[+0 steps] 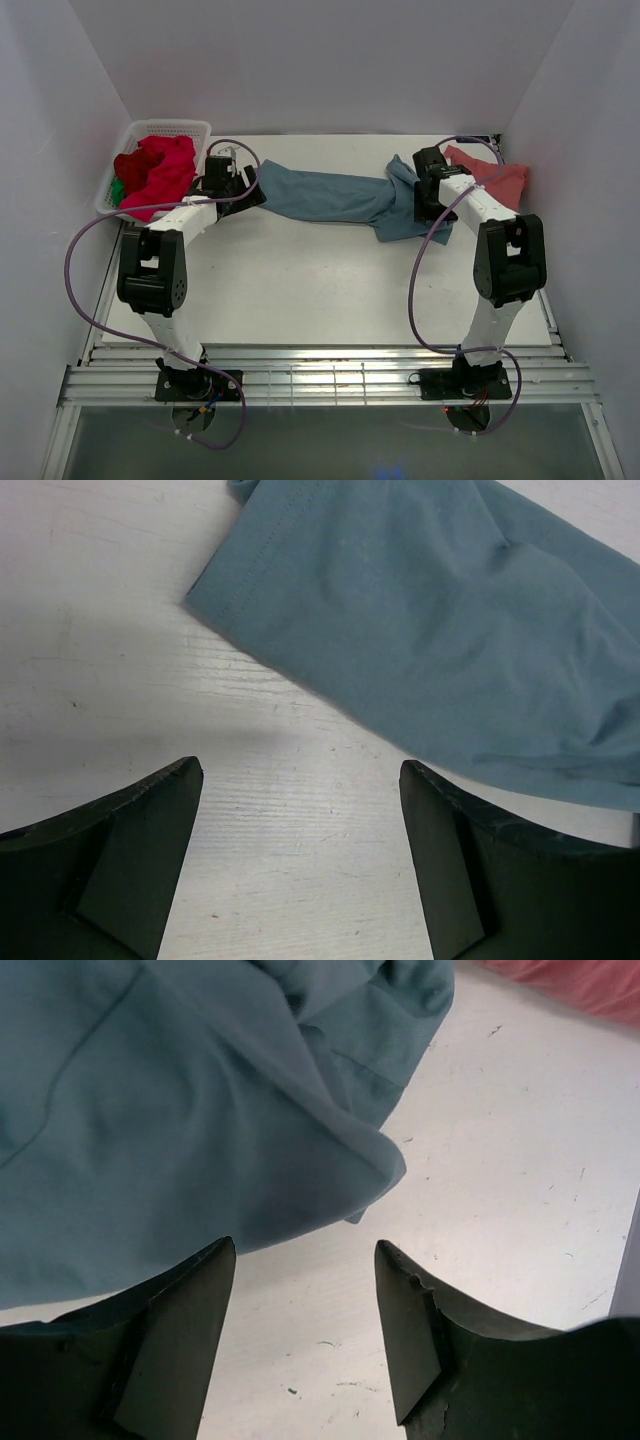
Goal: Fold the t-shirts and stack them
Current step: Flatten out the tshirt
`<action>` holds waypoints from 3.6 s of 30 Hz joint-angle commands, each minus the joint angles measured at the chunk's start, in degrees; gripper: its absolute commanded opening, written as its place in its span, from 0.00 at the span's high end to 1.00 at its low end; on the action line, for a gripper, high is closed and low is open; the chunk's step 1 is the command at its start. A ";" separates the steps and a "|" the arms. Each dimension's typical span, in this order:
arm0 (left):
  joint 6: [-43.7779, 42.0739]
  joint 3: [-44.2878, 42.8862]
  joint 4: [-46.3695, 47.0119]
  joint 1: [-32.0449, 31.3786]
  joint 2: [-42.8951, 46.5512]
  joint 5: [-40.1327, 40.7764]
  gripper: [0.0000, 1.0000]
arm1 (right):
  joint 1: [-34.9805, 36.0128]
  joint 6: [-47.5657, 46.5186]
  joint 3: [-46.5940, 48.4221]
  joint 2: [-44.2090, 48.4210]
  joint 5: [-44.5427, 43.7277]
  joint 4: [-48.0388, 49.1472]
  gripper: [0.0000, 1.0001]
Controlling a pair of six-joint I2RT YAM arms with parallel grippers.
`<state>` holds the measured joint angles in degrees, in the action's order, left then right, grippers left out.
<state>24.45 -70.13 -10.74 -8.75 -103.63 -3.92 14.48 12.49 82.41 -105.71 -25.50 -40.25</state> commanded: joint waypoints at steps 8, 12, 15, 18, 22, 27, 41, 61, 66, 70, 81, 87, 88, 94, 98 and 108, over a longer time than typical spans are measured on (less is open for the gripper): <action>-1.33 -0.36 -0.42 -0.21 3.18 1.02 0.10 | -4.99 1.48 -1.20 -2.92 2.29 0.08 0.37; -1.33 -0.54 -0.51 -0.12 2.65 1.02 0.10 | -5.43 1.66 -3.22 -3.27 2.64 -0.27 0.37; -1.24 -1.06 -0.59 -0.12 1.86 0.58 0.10 | -6.39 1.92 -3.66 -4.67 4.04 -0.18 0.37; -1.24 -1.50 -0.77 -0.21 1.42 0.58 0.10 | -7.01 1.66 -3.49 -6.08 4.75 0.70 0.37; -1.42 -1.85 -1.03 -0.21 0.89 1.02 0.10 | -8.06 0.96 -1.73 -9.07 6.07 2.01 0.40; -1.86 -1.77 -1.47 -0.21 0.98 1.81 0.10 | -9.21 0.34 -0.41 -11.88 6.68 2.89 0.44; -2.38 -2.65 -1.91 -0.21 -0.69 1.29 0.10 | -10.26 -2.38 -1.20 -16.19 12.13 6.76 0.56; -2.47 -2.12 -2.09 -0.21 -1.83 0.58 0.10 | -11.49 -2.12 3.80 -13.56 16.09 6.85 0.47; -2.39 -1.86 -2.00 -0.21 -2.27 0.50 0.10 | -12.46 -1.94 4.16 -13.12 16.18 7.03 0.47; -2.39 -1.33 -2.00 -0.12 -2.27 0.50 0.10 | -13.42 -1.86 4.16 -12.59 16.88 7.38 0.47; -2.30 -0.71 -2.00 -0.21 -1.57 0.32 0.10 | -16.24 -1.15 9.16 -19.44 18.03 8.26 0.45; -2.65 -0.10 -2.18 -0.21 -0.78 0.85 0.10 | -16.33 -1.50 11.89 -22.43 18.46 8.08 0.67; -2.74 0.08 -2.18 -0.21 -0.52 0.93 0.10 | -16.33 -1.68 11.72 -22.52 18.73 8.60 0.73; -2.74 0.26 -2.18 -0.21 -0.69 0.67 0.10 | -16.33 -3.08 11.89 -22.96 19.69 10.28 0.89; -2.65 -0.01 -2.27 -0.21 -0.96 0.67 0.10 | -15.98 -3.17 10.68 -18.93 21.97 10.01 0.92; -2.12 -1.58 -2.00 -0.12 -2.97 -1.78 0.10 | -8.25 -6.25 28.27 -4.86 20.92 -3.84 0.92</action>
<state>22.35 -70.02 -13.30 -8.75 -106.91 -3.57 3.16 7.84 98.37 -117.27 -5.39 -38.96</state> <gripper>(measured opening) 0.901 0.088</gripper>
